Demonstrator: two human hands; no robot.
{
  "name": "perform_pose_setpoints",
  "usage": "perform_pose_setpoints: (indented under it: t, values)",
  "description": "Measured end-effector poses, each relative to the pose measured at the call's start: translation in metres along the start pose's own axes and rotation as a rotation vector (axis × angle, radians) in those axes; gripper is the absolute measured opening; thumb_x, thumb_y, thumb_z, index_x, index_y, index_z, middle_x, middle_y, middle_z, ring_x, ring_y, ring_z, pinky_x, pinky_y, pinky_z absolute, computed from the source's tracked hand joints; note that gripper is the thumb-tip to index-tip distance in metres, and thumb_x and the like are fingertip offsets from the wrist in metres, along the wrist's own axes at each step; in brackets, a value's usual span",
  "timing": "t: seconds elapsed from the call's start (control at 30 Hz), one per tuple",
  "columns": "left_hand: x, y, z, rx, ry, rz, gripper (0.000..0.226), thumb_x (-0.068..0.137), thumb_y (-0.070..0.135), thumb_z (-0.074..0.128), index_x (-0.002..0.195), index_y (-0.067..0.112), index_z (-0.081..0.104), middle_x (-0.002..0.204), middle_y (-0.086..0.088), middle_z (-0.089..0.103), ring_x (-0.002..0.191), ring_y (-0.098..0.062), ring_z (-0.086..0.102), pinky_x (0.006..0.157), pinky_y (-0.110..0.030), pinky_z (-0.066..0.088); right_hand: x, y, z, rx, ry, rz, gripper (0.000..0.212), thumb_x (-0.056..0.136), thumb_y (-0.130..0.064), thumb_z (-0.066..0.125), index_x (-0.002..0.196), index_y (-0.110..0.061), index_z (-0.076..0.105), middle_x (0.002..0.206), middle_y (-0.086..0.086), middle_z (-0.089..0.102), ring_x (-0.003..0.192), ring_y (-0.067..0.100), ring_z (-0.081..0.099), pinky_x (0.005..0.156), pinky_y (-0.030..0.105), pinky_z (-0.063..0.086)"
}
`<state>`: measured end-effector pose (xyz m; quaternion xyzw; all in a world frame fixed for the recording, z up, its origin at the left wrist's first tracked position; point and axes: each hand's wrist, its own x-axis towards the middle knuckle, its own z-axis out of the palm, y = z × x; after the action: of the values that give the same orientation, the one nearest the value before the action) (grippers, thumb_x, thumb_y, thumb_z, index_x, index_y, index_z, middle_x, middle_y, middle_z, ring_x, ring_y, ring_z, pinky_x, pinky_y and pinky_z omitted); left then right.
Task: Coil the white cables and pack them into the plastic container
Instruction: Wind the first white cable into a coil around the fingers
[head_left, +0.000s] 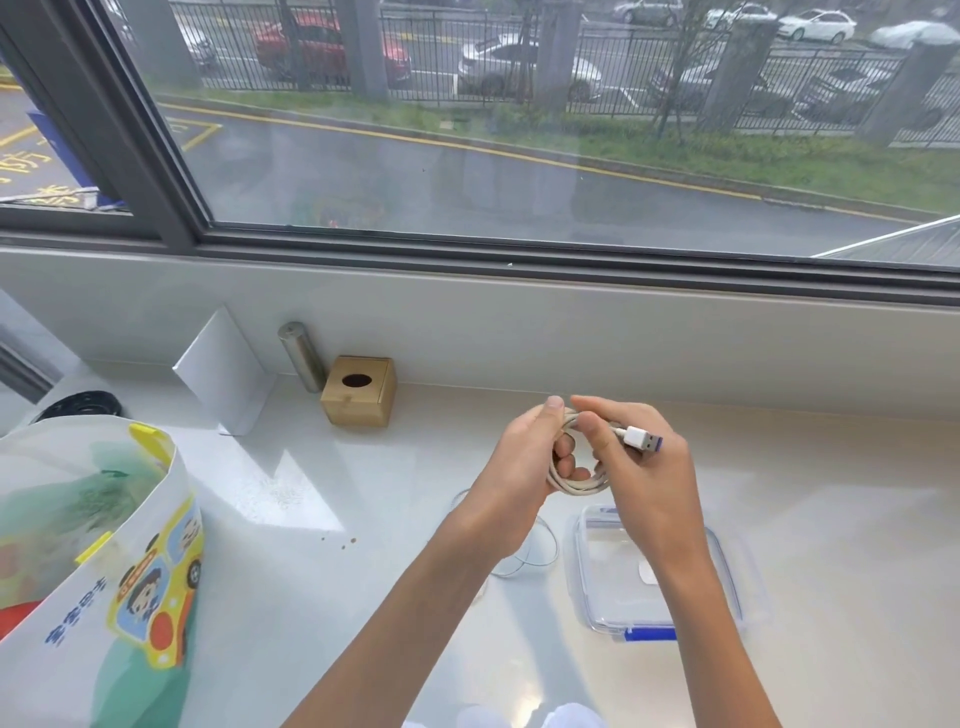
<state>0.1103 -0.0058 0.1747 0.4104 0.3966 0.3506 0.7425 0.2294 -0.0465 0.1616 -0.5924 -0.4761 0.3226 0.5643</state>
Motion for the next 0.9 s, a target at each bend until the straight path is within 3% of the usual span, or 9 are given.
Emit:
perform_pose_setpoints:
  t: [0.07,0.13,0.23,0.33,0.43,0.57,0.67,0.8,0.9]
  values:
    - [0.0,0.001,-0.008,0.026,-0.045,0.004,0.03,0.105,0.019,0.035,0.094,0.003,0.057,0.072,-0.003,0.043,0.059,-0.014,0.044,0.077,-0.037,0.048,0.003,0.003,-0.007,0.032,-0.022,0.027,0.015,0.092,-0.022,0.071,0.1,-0.03,0.079,0.101,-0.005,0.074,0.077,0.005,0.067,0.062,0.013,0.049]
    - [-0.003,0.005,-0.018,-0.004,-0.224,-0.023,0.031,0.102,0.011,0.038,0.108,-0.007,0.062,0.077,-0.002,0.054,0.072,-0.016,0.055,0.083,-0.035,0.053,0.004,0.005,-0.016,0.125,-0.058,0.081,0.015,0.09,-0.027,0.071,0.102,-0.028,0.079,0.089,-0.007,0.076,0.068,0.008,0.061,0.064,0.017,0.049]
    - [-0.007,0.013,-0.03,-0.005,-0.406,-0.051,0.034,0.102,0.009,0.043,0.129,-0.006,0.057,0.095,-0.008,0.064,0.099,-0.028,0.06,0.093,-0.036,0.052,0.006,0.007,-0.025,0.261,-0.131,0.163,0.029,0.086,-0.038,0.07,0.111,-0.025,0.077,0.082,0.007,0.073,0.076,0.02,0.058,0.076,0.036,0.052]
    - [-0.005,0.014,-0.032,0.091,-0.334,-0.017,0.032,0.1,0.009,0.051,0.128,-0.003,0.061,0.117,-0.023,0.067,0.109,-0.032,0.063,0.098,-0.04,0.052,0.005,0.006,-0.024,0.254,-0.192,0.162,0.032,0.088,-0.04,0.069,0.118,-0.028,0.074,0.098,0.012,0.075,0.079,0.023,0.06,0.077,0.042,0.054]
    - [-0.004,0.01,-0.03,0.149,-0.201,0.04,0.027,0.096,0.01,0.061,0.119,-0.002,0.067,0.117,-0.027,0.068,0.106,-0.033,0.066,0.101,-0.046,0.051,0.002,0.008,-0.018,0.205,-0.139,0.119,0.027,0.089,-0.037,0.07,0.116,-0.035,0.074,0.085,-0.007,0.073,0.063,0.011,0.054,0.063,0.023,0.05]
    - [-0.003,0.005,-0.022,0.515,0.164,0.24,0.01,0.084,0.02,0.076,0.092,0.016,0.079,0.09,-0.006,0.077,0.083,-0.012,0.069,0.086,-0.038,0.056,-0.002,0.012,-0.006,0.048,0.053,-0.017,0.026,0.09,-0.024,0.073,0.109,-0.042,0.075,0.094,-0.011,0.071,0.061,0.01,0.067,0.06,0.018,0.052]
    - [-0.004,-0.003,-0.014,0.677,0.308,0.395,0.007,0.082,0.026,0.077,0.081,0.033,0.074,0.085,0.009,0.072,0.078,-0.002,0.067,0.074,-0.025,0.053,-0.003,0.014,-0.001,-0.042,0.119,-0.082,0.027,0.089,-0.024,0.074,0.11,-0.042,0.073,0.094,-0.012,0.071,0.069,0.012,0.072,0.065,0.022,0.054]
    - [-0.004,-0.002,-0.021,0.371,0.207,0.304,0.009,0.084,0.019,0.077,0.09,0.014,0.073,0.087,-0.004,0.075,0.076,-0.018,0.069,0.074,-0.031,0.059,0.0,0.013,-0.008,0.118,0.138,-0.013,0.018,0.089,-0.023,0.074,0.106,-0.028,0.078,0.092,-0.004,0.078,0.071,0.012,0.075,0.061,0.013,0.053]
    - [-0.006,0.0,-0.028,0.129,0.12,0.199,0.011,0.089,0.01,0.07,0.098,0.004,0.072,0.087,-0.014,0.075,0.073,-0.022,0.067,0.076,-0.033,0.06,0.003,0.012,-0.016,0.226,0.11,0.071,0.013,0.089,-0.023,0.074,0.101,-0.022,0.078,0.083,0.0,0.078,0.063,0.014,0.072,0.058,0.018,0.055]
